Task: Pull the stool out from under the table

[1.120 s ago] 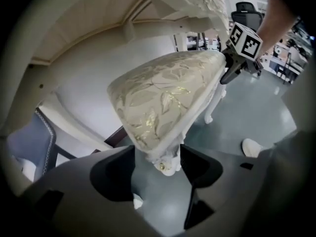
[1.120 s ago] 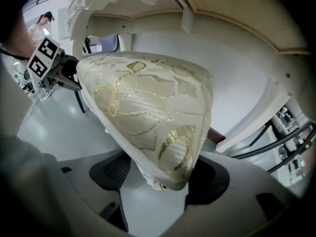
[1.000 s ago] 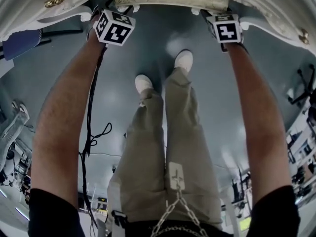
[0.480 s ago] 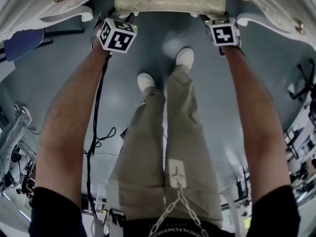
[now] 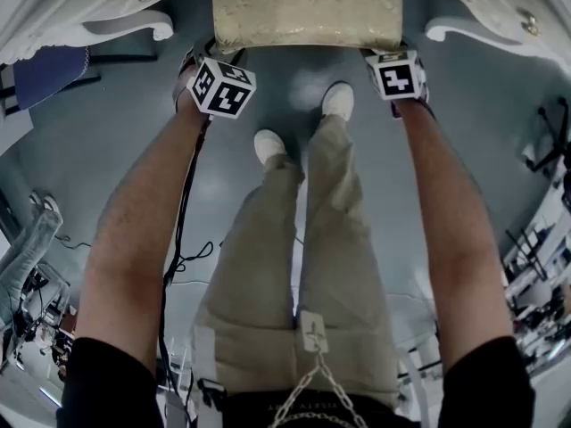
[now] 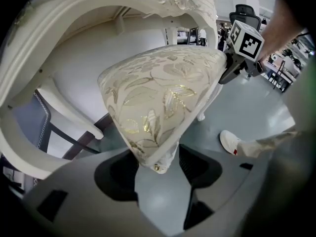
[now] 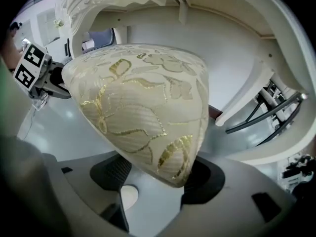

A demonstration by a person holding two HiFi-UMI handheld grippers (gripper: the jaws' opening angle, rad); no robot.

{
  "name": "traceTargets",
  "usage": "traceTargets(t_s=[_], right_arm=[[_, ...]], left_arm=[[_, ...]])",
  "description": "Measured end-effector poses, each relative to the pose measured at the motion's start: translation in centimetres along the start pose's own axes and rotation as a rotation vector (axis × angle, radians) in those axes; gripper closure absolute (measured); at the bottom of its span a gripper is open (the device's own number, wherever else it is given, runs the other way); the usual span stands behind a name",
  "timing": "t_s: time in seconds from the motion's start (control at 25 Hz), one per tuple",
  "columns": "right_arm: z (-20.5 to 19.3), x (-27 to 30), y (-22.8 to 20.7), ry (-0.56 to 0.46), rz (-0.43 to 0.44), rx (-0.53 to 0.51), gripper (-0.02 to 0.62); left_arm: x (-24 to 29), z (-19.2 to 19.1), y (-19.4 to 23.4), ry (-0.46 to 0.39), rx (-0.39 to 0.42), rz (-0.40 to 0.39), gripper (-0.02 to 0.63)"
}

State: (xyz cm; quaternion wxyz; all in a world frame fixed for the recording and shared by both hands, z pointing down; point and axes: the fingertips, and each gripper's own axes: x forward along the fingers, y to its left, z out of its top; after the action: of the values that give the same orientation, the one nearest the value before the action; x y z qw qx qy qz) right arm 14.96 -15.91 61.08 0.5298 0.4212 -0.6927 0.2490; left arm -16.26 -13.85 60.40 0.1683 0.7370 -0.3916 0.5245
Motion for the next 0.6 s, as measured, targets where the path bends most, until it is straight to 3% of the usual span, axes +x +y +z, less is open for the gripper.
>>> traceTargets(t_s=[0.6], right_arm=[[-9.5, -3.9, 4.6, 0.081, 0.004, 0.005, 0.305]], left_arm=[[-4.0, -6.3, -7.0, 0.08, -0.023, -0.055, 0.347]])
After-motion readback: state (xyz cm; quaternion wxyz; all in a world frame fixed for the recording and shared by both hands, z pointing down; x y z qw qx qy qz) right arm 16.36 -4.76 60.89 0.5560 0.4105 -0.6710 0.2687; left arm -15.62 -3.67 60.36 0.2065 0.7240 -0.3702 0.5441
